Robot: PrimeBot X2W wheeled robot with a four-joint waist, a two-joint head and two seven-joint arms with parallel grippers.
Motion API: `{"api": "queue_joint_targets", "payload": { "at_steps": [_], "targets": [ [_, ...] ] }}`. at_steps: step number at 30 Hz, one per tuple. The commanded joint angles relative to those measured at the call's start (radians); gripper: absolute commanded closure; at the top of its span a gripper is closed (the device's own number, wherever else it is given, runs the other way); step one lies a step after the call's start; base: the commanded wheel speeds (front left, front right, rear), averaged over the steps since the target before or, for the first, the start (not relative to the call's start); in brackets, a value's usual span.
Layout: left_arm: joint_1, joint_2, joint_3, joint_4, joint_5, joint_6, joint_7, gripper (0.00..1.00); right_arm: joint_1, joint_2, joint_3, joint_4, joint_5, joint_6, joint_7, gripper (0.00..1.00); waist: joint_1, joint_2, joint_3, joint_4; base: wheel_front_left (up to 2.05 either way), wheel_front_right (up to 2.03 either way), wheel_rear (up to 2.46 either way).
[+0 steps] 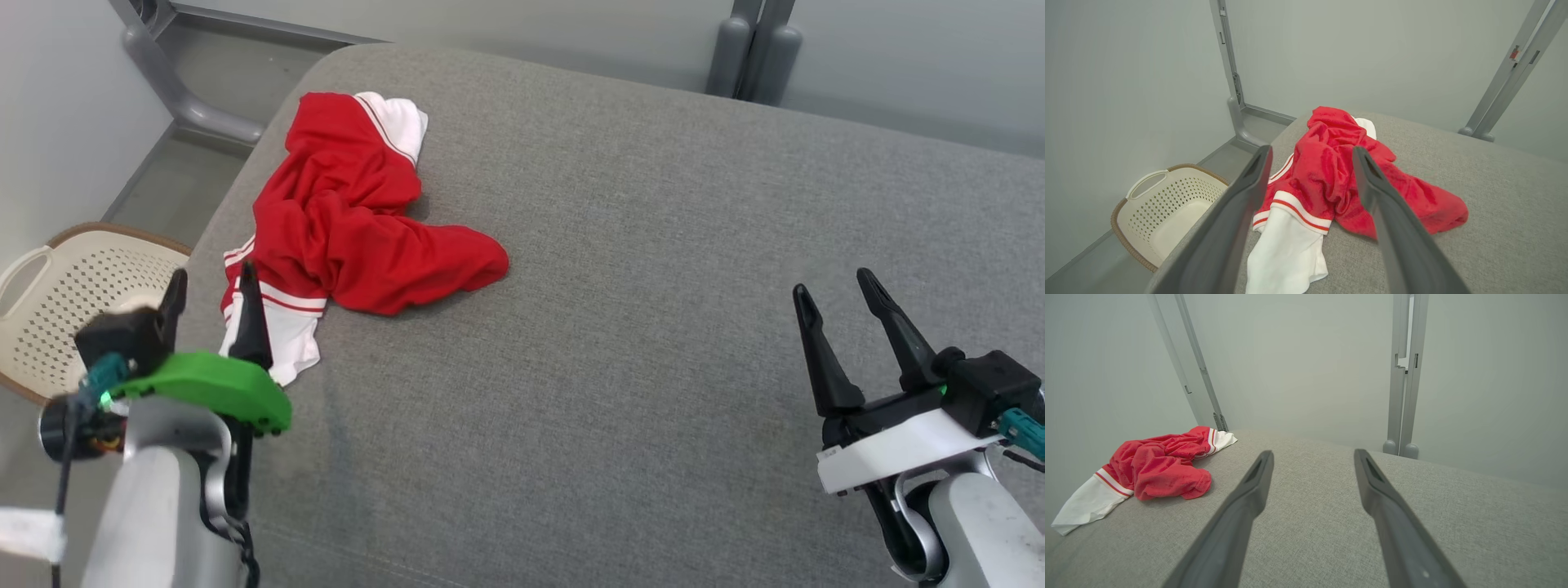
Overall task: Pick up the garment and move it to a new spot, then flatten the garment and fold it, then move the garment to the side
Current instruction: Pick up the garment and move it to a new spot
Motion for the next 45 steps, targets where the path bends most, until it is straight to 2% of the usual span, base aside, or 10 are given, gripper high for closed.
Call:
{"api": "queue_joint_targets", "payload": {
  "at_steps": [1,5,11,17,24,26,27,28,36,45],
  "targets": [
    [-0.056,0.029,0.007,0.020,-0.007,0.003,0.046,0.00,-0.016,-0.010,0.008,-0.004,0.010,0.000,-0.003,0.00,0.0000,0.0000,0.042,-0.030,0.00,0.00,0.00],
    [-0.209,0.070,0.023,0.101,-0.052,-0.023,0.182,0.00,-0.053,-0.026,0.025,-0.004,0.016,0.000,-0.003,0.00,0.0000,0.0000,0.102,-0.075,0.00,0.00,0.00],
    [-0.371,0.120,0.050,0.293,-0.115,-0.060,0.292,0.00,-0.116,-0.041,0.052,-0.002,0.026,0.000,-0.003,0.00,0.0000,0.0000,0.175,-0.159,0.00,0.00,0.00],
    [-0.451,0.162,0.063,0.510,-0.172,-0.098,0.377,0.00,-0.157,-0.039,0.078,0.009,0.036,0.000,-0.003,0.00,0.0000,0.0000,0.213,-0.232,0.00,0.00,0.00],
    [-0.468,0.194,0.042,0.716,-0.209,-0.119,0.504,0.00,-0.171,-0.032,0.087,0.027,0.043,0.000,-0.003,0.00,0.0000,0.0000,0.215,-0.271,0.00,0.00,0.00],
    [-0.467,0.192,0.033,0.745,-0.210,-0.125,0.515,0.14,-0.168,-0.029,0.087,0.029,0.044,0.000,-0.003,0.00,0.0000,0.0000,0.212,-0.273,0.00,0.00,0.00],
    [-0.470,0.194,0.031,0.751,-0.208,-0.127,0.498,0.73,-0.166,-0.027,0.085,0.032,0.044,0.000,-0.003,0.00,0.0000,0.0000,0.209,-0.272,0.00,0.00,0.00],
    [-0.474,0.200,0.027,0.754,-0.206,-0.126,0.488,1.00,-0.164,-0.026,0.085,0.034,0.044,0.000,-0.003,0.00,0.0000,0.0000,0.206,-0.272,0.00,0.00,0.00],
    [-0.502,0.224,-0.061,0.712,-0.185,-0.135,0.382,1.00,-0.141,-0.003,0.093,0.059,0.042,0.000,-0.003,0.00,0.0000,0.0000,0.124,-0.265,0.00,0.00,0.00],
    [-0.462,0.266,-0.272,0.441,-0.213,-0.136,0.299,1.00,-0.091,0.036,0.065,0.070,0.032,0.000,-0.003,0.00,0.0000,0.0000,-0.004,-0.312,0.00,0.00,0.00]
  ]
}}
